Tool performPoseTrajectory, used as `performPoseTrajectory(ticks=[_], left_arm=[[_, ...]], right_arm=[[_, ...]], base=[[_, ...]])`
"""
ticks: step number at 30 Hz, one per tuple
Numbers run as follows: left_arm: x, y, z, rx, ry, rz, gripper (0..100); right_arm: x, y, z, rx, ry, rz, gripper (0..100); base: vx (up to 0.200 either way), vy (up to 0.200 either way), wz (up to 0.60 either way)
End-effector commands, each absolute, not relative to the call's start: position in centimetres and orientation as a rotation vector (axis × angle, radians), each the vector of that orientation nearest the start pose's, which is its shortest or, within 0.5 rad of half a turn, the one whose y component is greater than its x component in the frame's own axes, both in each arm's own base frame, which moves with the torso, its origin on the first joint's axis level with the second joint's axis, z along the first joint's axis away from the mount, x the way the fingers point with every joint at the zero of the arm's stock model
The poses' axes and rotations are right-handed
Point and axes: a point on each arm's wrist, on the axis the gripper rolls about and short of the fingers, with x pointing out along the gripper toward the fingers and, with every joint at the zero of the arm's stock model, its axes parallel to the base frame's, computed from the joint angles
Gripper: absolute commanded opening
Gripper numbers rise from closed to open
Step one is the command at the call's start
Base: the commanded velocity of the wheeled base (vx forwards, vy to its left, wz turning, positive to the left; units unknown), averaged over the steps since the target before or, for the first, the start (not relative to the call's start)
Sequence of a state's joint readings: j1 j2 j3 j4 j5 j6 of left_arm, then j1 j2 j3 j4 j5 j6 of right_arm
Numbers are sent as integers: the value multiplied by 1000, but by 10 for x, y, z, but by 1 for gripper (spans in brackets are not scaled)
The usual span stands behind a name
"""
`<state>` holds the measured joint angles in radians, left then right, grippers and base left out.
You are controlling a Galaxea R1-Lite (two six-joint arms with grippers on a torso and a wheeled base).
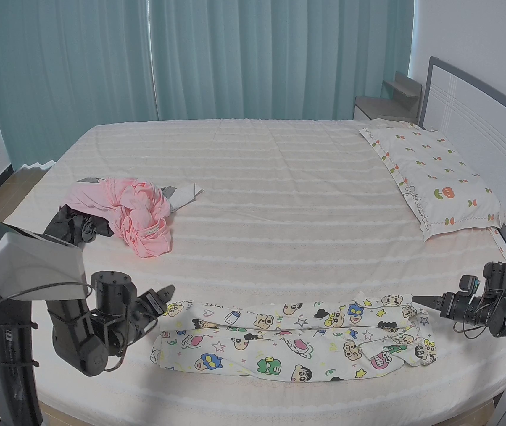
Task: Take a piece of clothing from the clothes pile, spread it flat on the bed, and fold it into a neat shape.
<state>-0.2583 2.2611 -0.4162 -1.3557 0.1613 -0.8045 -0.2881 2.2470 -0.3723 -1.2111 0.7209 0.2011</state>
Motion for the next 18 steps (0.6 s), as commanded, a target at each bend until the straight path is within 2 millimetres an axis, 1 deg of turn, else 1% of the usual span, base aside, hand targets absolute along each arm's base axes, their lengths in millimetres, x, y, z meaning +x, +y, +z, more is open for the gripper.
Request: performPoseTrajectory(ticks=[1, 2, 3, 4, 5, 6, 8, 10, 12, 13, 16, 18], left_arm=[[263, -56, 52, -920, 373, 97, 100], [259, -56, 54, -939, 377, 87, 100], [244, -54, 61, -1000, 404, 49, 100], [242, -54, 62, -1007, 405, 45, 100], [228, -53, 69, -1077, 443, -11, 100], [220, -54, 71, -1108, 471, -43, 100], [209, -55, 70, -1132, 527, -84, 100], [207, -56, 68, -1132, 544, -87, 100], [207, -57, 64, -1132, 566, -82, 100], [207, -57, 64, -1132, 566, -82, 100], [208, -59, 60, -1127, 590, -76, 100], [208, -60, 59, -1126, 595, -75, 100]], right_arm=[[279, -45, 10, 514, 614, 364, 100], [280, -43, 9, 520, 619, 366, 100], [282, -36, 6, 550, 643, 369, 100], [282, -36, 5, 555, 649, 367, 100], [283, -30, -6, 583, 688, 362, 100], [284, -29, -14, 586, 709, 349, 100], [288, -30, -23, 571, 714, 308, 100], [290, -30, -26, 565, 711, 288, 100], [294, -27, -34, 559, 721, 274, 100], [294, -27, -34, 559, 721, 274, 100], [296, -17, -34, 548, 725, 305, 100], [297, -15, -33, 542, 715, 312, 100]], base=[[0, 0, 0], [0, 0, 0], [0, 0, 0], [0, 0, 0], [0, 0, 0], [0, 0, 0], [0, 0, 0], [0, 0, 0], [0, 0, 0], [0, 0, 0], [0, 0, 0], [0, 0, 0]])
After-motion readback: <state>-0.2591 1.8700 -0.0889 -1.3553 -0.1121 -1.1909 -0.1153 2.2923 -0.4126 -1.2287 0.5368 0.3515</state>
